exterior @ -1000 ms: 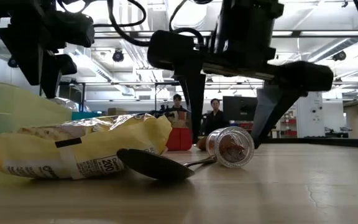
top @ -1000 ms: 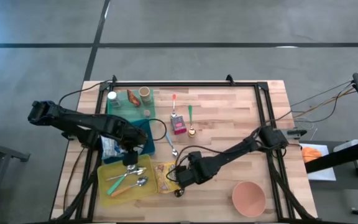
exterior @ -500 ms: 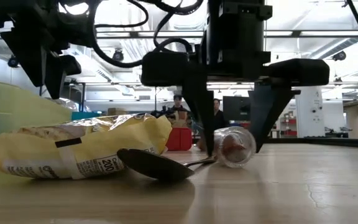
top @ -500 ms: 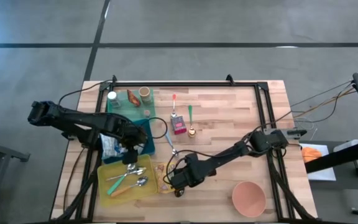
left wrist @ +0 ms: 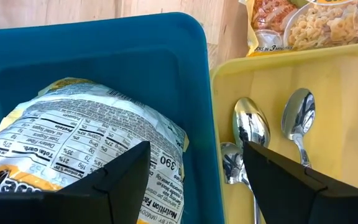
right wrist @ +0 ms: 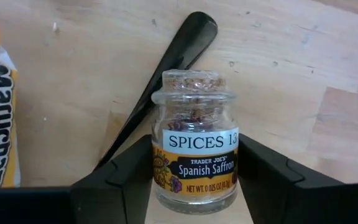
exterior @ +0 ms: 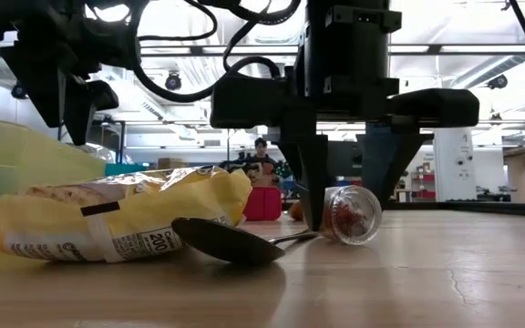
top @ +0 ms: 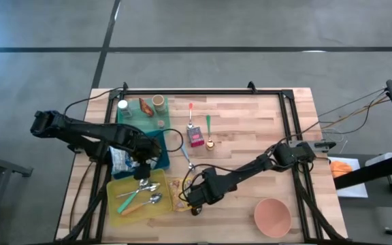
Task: Pick & Place Food Item
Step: Put the brown seasoning bottle into the light blue bin
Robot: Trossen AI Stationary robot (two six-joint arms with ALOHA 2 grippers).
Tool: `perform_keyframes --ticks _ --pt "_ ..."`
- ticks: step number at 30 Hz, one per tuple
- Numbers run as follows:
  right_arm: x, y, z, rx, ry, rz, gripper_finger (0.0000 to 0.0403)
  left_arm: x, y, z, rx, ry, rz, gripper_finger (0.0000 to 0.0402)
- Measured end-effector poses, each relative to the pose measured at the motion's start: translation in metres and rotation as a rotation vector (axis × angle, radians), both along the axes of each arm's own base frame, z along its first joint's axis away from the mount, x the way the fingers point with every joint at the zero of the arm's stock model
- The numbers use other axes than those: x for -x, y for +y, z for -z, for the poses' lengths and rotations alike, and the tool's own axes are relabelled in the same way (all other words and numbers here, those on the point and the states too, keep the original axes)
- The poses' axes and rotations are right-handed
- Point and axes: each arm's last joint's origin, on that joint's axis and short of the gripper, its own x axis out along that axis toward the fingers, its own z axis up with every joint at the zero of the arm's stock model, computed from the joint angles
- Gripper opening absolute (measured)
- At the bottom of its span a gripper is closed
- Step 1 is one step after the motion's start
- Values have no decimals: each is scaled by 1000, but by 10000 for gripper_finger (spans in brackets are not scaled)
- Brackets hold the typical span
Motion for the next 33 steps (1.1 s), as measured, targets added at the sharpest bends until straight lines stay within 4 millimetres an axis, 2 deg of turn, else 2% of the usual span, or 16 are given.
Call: perform_keyframes --ticks 7,12,18,23,29,33 --pt "4 12 -6 -2 -4 -156 188 0 0 0 -18 -11 75 262" --pt "13 26 -28 -6 -66 -224 188 -2 -1 -1 -36 -51 162 262" --pt "28 37 -72 13 -214 -247 194 -12 -8 -7 -60 -198 286 262" --pt "43 39 -114 5 -342 -263 196 -25 -13 -20 -89 -384 387 262" --pt "54 31 -169 -53 -569 -305 191 -43 -16 -47 -183 -677 521 262" --pt "60 17 -204 -86 -713 -300 191 -52 -18 -65 -273 -849 606 262"
